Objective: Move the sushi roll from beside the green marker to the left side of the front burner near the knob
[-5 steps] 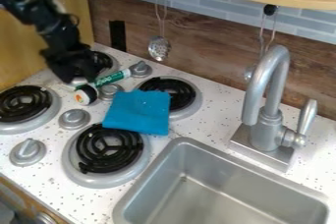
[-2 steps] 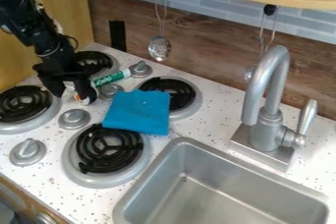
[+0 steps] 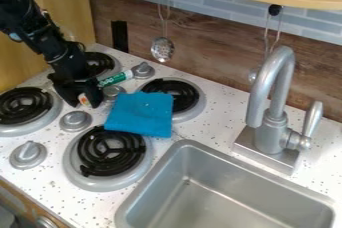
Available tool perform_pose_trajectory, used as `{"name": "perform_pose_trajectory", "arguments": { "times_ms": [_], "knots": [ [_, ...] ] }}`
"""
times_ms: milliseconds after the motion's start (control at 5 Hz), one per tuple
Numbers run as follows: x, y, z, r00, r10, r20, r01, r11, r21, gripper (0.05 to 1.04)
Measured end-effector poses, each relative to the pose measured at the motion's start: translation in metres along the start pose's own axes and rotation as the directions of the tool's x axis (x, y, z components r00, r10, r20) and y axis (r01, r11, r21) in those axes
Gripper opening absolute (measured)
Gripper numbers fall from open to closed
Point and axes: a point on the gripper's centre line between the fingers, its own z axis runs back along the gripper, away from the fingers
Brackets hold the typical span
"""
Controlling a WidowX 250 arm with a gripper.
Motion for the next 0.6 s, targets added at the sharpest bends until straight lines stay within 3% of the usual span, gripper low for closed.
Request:
{"name": "perform_pose_trajectory", "arguments": {
  "times_ms": [200, 400, 600],
  "knots": [
    [0.002, -0.004, -0.004, 1.000, -0.014, -0.013, 0.013, 0.998, -0.058, 1.005],
    [0.010, -0.001, -0.005, 1.000, -0.017, 0.003, 0.017, 0.998, -0.068, 0.968],
    [0.013, 0.005, -0.004, 0.999, -0.009, 0.034, 0.010, 0.998, -0.056, 0.745]
  ]
}}
